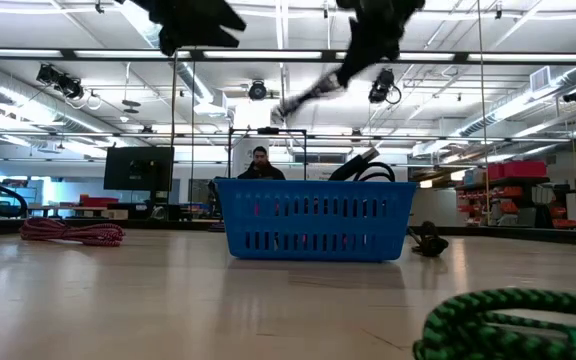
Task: Pick & Place USB Port
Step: Put the blue charger cable into the red bin
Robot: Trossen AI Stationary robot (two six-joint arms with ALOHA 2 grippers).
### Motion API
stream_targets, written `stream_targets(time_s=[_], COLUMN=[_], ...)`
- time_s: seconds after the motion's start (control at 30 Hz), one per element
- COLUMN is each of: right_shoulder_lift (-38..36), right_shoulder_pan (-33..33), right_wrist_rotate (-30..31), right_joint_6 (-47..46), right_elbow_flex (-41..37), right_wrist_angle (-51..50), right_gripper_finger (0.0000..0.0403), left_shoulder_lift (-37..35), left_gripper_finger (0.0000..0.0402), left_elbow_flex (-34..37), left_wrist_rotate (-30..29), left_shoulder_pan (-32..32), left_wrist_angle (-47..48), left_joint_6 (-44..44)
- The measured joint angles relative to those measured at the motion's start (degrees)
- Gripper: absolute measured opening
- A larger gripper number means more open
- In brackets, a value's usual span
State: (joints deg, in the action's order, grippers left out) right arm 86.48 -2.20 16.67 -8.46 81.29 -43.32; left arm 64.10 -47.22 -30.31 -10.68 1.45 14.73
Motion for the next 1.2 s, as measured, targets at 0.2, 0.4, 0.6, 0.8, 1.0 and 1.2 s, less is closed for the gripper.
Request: stream_targets(time_s=[0.2, 0.4, 0.6, 0.8, 1.0, 1.2], right_shoulder_lift=[0.0, -0.1, -0.1, -0.1, -0.1, -0.1], right_shoulder_pan=[5.6, 8.9, 12.1, 14.5, 15.4, 15.4], right_wrist_rotate=[5.1, 8.0, 8.1, 10.1, 10.1, 9.9], right_joint_6=[6.7, 10.6, 12.5, 13.6, 13.5, 12.1], right_elbow_flex=[4.7, 6.7, 6.7, 6.7, 5.8, 2.5], right_wrist_angle=[6.8, 10.8, 12.5, 14.7, 15.3, 16.9], right_gripper_finger=[0.0001, 0.0001, 0.0001, 0.0, 0.0, 0.0], left_shoulder_lift=[0.0, 0.0, 0.0, 0.0, 0.0, 0.0], left_gripper_finger=[0.0179, 0.0179, 0.0179, 0.0179, 0.0179, 0.0179], left_elbow_flex=[0.0, 0.0, 0.0, 0.0, 0.0, 0.0], left_wrist_rotate=[4.9, 8.1, 8.1, 12.9, 15.5, 15.6], left_shoulder_pan=[2.1, 4.3, 5.8, 7.3, 8.0, 8.0], left_wrist_angle=[-9.9, -15.3, -20.8, -26.0, -27.2, -27.2], left_joint_6=[-2.2, -3.1, -5.0, -5.6, -5.5, -5.5])
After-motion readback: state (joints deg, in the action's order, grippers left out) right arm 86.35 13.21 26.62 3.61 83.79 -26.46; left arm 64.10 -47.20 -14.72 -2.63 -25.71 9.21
